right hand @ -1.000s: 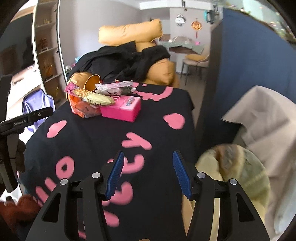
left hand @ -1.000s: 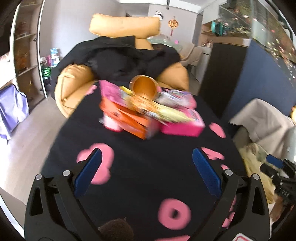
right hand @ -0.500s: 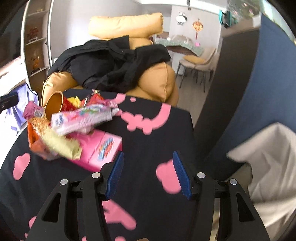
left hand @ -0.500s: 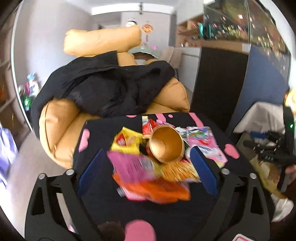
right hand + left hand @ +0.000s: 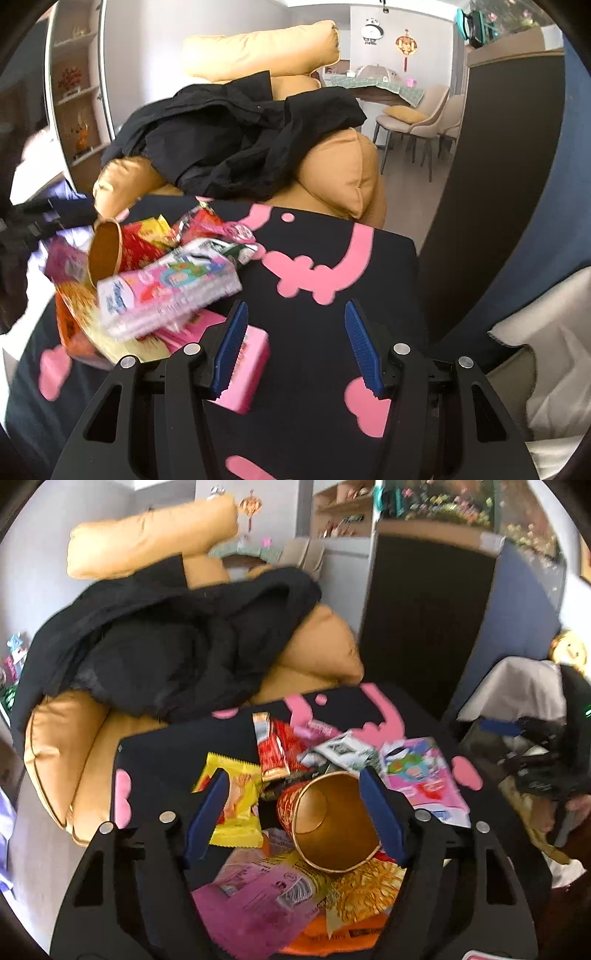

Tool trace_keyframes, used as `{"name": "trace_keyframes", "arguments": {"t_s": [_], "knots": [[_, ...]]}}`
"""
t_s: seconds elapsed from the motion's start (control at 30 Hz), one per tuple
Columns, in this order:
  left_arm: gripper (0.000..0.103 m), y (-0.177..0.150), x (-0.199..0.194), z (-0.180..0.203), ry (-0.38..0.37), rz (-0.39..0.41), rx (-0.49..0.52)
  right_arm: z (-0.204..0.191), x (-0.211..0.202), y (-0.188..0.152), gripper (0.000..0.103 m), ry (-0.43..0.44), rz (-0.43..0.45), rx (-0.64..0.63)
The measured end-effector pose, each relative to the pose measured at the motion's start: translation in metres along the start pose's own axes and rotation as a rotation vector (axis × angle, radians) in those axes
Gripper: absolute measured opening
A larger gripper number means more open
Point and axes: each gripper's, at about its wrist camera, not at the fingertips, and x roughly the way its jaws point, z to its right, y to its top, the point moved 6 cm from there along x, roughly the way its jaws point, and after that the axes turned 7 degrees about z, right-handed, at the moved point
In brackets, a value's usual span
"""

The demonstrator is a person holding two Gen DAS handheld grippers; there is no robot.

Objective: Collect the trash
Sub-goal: 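Reach both tools into the snack pile and close the right gripper on a pink wrapper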

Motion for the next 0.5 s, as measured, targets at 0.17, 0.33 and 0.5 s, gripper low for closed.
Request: {"name": "trace_keyframes", "arguments": {"t_s": [0.17,0.33,0.5], "knots": [[0.031,-0.016,0.024,-0.003,0.033,-0.078,-0.048,-0.013,-0.008,0.012,0.052,0.048,0.019,0.060],[0.007,-0.029,0.016,-0.001,0.017,-0.085,-0.080,-0.035,0.012,0.015,0.052,0.159,-0.049,0.138],[0.006,-0.043,-0.024,0.013,-0.012,-0.043,-0.099,-0.051,0.049,0.010,0.052,0.197,-0.122,0.155]]}}
